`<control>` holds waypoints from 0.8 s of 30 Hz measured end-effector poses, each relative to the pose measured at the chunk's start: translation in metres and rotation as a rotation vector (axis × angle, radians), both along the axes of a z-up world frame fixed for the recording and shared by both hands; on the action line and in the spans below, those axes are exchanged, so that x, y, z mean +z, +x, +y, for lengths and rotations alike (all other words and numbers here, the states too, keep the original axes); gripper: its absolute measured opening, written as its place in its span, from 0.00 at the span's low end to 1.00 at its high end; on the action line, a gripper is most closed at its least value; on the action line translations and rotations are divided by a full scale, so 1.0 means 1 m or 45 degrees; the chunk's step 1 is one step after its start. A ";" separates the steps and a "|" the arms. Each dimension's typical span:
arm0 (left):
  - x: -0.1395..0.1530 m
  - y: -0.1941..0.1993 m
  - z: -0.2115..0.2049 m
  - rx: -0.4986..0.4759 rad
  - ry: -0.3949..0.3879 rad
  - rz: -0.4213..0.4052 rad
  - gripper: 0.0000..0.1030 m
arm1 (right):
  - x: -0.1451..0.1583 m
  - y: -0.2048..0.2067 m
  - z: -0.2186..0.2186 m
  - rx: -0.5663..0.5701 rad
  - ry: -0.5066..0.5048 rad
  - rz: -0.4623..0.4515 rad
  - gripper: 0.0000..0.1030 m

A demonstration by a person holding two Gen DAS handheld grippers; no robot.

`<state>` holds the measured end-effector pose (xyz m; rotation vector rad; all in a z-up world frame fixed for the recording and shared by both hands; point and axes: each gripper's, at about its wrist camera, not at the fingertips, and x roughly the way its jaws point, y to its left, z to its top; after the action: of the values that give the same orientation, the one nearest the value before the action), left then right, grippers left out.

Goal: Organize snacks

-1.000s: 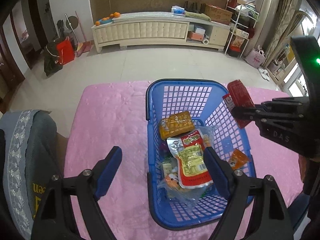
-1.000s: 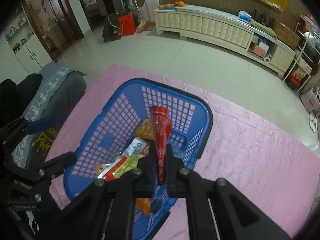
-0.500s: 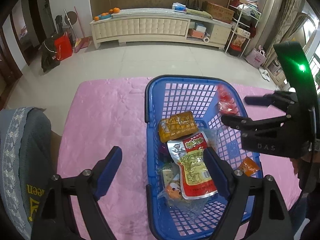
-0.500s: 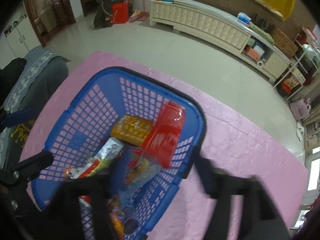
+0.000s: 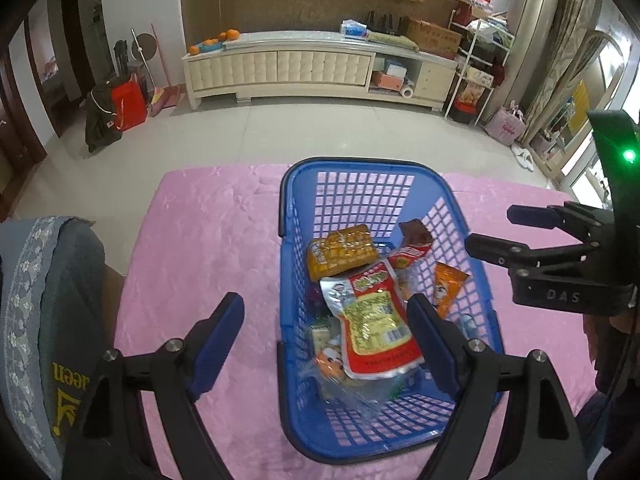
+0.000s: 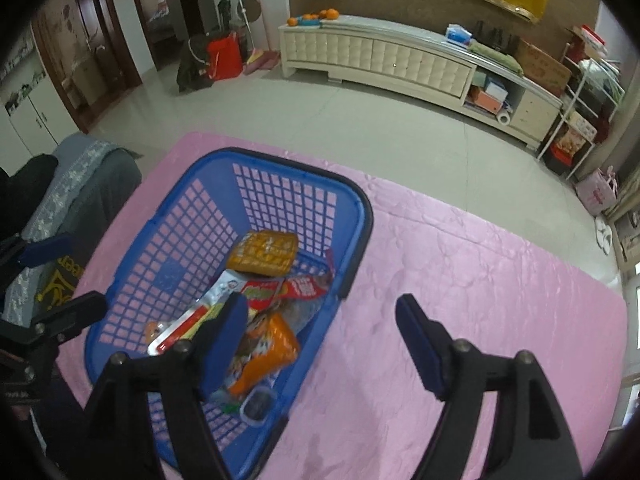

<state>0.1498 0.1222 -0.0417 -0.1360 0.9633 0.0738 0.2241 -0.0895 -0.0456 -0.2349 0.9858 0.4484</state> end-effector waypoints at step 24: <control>0.023 -0.162 -0.097 0.005 0.148 -0.555 0.80 | 0.015 -0.180 -0.100 -0.229 0.301 -0.378 0.92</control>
<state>-0.0127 0.0247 -0.0190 -0.0434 0.5220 0.0987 0.0441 -0.1893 -0.0310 0.0024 0.6498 0.3499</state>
